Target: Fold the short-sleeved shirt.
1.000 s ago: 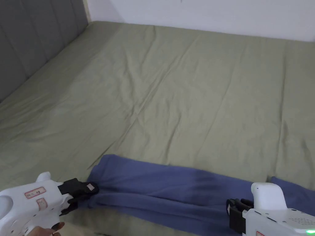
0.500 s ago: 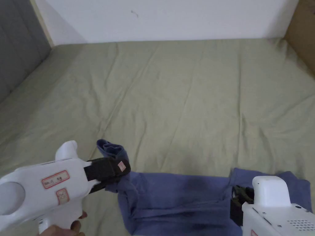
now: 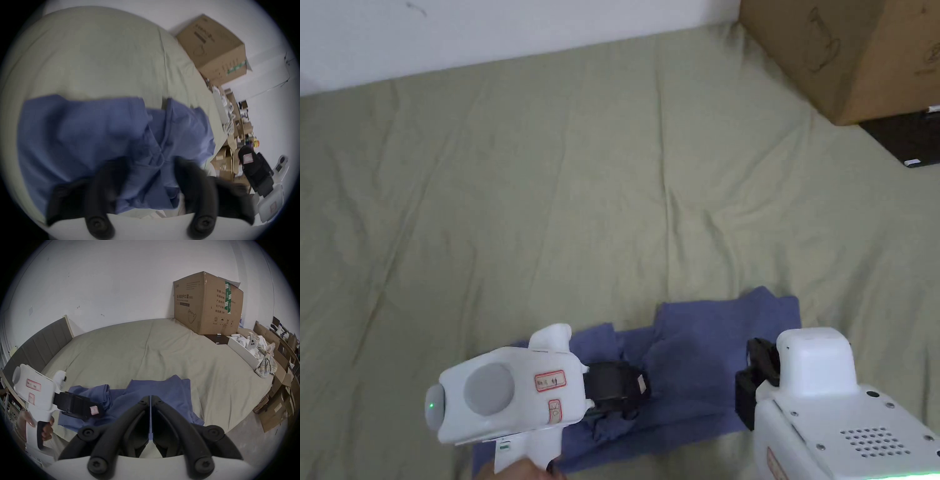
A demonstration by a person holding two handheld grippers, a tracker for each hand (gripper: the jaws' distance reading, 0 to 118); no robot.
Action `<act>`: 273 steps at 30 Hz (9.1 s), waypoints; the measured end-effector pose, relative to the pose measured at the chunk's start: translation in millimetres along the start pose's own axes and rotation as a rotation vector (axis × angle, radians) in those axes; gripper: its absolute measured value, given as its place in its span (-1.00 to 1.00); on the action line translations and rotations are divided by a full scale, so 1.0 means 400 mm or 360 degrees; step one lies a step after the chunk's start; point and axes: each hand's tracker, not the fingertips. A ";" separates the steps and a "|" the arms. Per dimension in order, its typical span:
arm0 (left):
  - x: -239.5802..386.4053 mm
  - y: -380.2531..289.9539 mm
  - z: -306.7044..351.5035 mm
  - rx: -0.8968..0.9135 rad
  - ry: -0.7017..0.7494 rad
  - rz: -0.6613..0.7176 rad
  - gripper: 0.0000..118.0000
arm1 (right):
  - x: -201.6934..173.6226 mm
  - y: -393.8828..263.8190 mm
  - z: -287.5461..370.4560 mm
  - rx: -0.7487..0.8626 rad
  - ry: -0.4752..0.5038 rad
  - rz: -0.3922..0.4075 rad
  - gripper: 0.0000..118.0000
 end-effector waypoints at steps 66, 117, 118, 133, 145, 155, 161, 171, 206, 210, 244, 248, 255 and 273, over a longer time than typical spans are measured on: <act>-0.470 -0.139 0.199 0.0413 -0.0486 0.0724 -0.74 | -0.191 0.027 0.012 -0.0278 0.0210 0.0286 -0.96; 0.029 0.020 0.212 0.0202 0.0155 -0.0037 -0.07 | 0.134 -0.043 -0.015 -0.0318 0.0014 -0.0321 -0.96; 0.013 0.024 0.228 0.0253 0.0157 -0.0007 -0.65 | 0.133 -0.043 -0.017 -0.0316 0.0013 -0.0318 -0.96; 0.060 -0.046 0.005 -0.0098 0.0219 -0.0175 -0.98 | 0.109 -0.051 -0.023 -0.0336 0.0043 -0.0238 -0.96; 0.117 -0.101 -0.001 -0.0178 -0.0015 -0.0268 -0.99 | 0.082 -0.025 -0.010 -0.0332 0.0035 -0.0164 -0.96; -0.146 -0.080 0.342 0.0395 -0.0139 0.0176 -0.86 | -0.078 0.031 -0.060 -0.0347 0.0270 0.0160 -0.96; -0.296 -0.119 0.403 0.0485 -0.0028 0.0364 0.86 | -0.231 0.026 -0.145 -0.0452 0.0466 0.0376 -0.96; -0.430 -0.101 0.294 0.0368 -0.0302 0.0639 0.85 | -0.280 -0.018 -0.272 -0.0741 0.0430 0.0359 -0.96; -0.660 0.065 0.588 0.0333 0.0319 0.0242 -0.51 | -0.387 0.037 -0.178 -0.0594 0.0480 0.0487 -0.96; -0.778 0.113 0.732 0.0273 0.0772 0.0247 -0.52 | -0.405 0.026 -0.185 -0.0632 0.0474 0.0491 -0.96; -0.595 0.084 0.878 0.0699 0.1494 0.0207 -1.00 | -0.364 0.037 -0.178 -0.0646 0.0477 0.0425 -0.96; -0.445 0.024 0.816 0.0825 0.1463 0.0119 -1.00 | -0.337 0.073 -0.130 -0.0519 0.0500 0.0354 -0.96; -0.147 -0.081 0.758 0.1105 0.1517 -0.0205 -1.00 | -0.291 0.140 -0.013 -0.0212 0.0515 0.0266 -0.96; 0.304 -0.191 0.759 0.1803 0.1206 -0.0475 -1.00 | -0.276 0.367 0.297 0.0761 0.0242 0.0280 -0.96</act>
